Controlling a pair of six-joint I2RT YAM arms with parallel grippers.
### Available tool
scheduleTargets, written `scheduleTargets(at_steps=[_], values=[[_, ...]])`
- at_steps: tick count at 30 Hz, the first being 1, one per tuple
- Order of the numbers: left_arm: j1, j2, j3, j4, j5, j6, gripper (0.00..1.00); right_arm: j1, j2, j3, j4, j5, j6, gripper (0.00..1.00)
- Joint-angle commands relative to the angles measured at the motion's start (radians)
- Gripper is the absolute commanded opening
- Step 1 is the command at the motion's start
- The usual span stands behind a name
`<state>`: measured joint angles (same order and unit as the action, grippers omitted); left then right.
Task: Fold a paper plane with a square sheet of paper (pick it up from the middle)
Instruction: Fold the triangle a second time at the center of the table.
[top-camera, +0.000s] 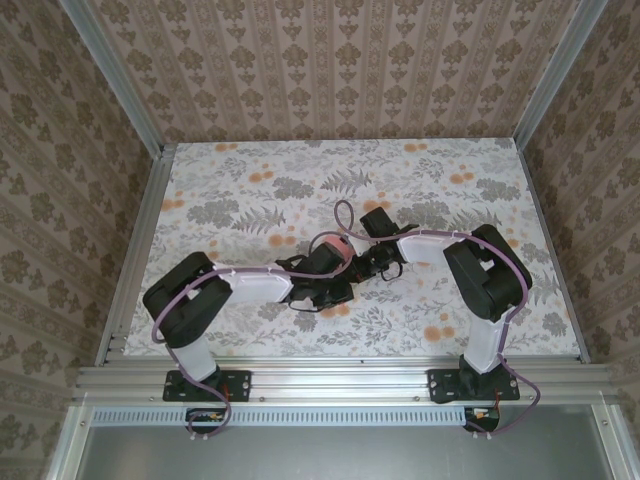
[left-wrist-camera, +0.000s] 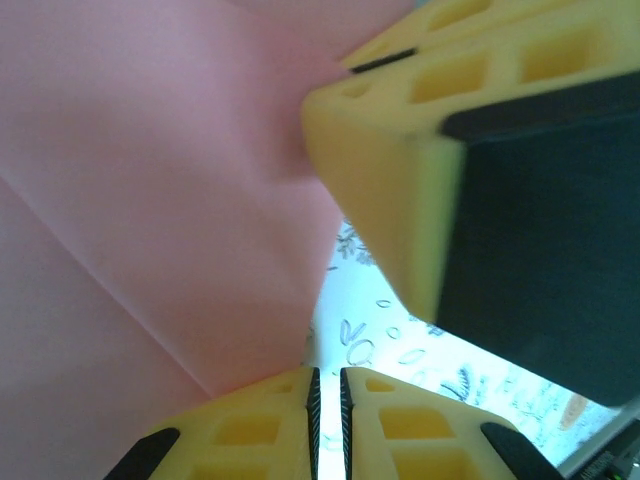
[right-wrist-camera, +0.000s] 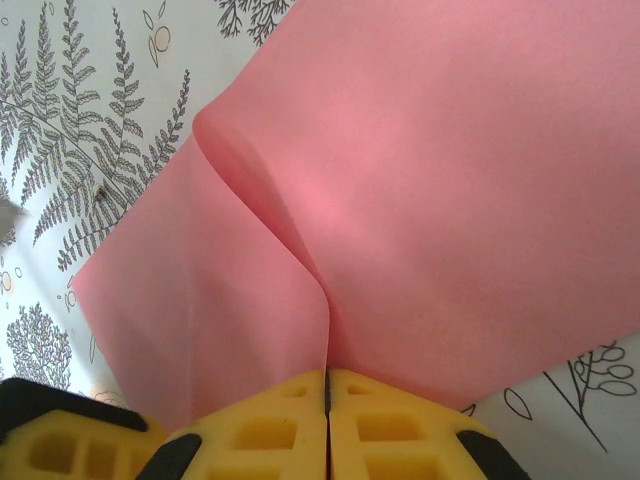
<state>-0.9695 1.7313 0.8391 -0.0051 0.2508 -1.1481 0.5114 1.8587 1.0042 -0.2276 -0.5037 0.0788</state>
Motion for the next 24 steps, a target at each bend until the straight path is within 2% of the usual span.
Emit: scheduleTargets(at_steps=[1,4,10,15,17,19,24], values=[[-0.019,0.037,-0.038,0.027,0.019,-0.030,0.16,0.007,0.030,0.002,-0.067,0.044,-0.010,0.09],[-0.017,0.049,-0.070,0.080,0.031,-0.060,0.16,0.007,0.033,0.002,-0.067,0.045,-0.012,0.09],[-0.018,0.003,-0.064,0.039,0.017,-0.040,0.16,0.007,0.031,0.003,-0.065,0.050,-0.013,0.09],[-0.002,-0.136,-0.046,0.028,-0.028,0.028,0.20,0.007,0.031,0.002,-0.066,0.053,-0.020,0.09],[0.010,-0.203,-0.029,-0.025,-0.069,0.070,0.21,0.007,0.030,0.002,-0.064,0.052,-0.019,0.09],[0.043,-0.265,-0.036,-0.067,-0.104,0.100,0.22,0.007,0.031,0.004,-0.064,0.053,-0.018,0.09],[0.174,-0.313,-0.108,-0.044,-0.052,0.100,0.22,0.007,0.031,0.009,-0.063,0.047,-0.015,0.09]])
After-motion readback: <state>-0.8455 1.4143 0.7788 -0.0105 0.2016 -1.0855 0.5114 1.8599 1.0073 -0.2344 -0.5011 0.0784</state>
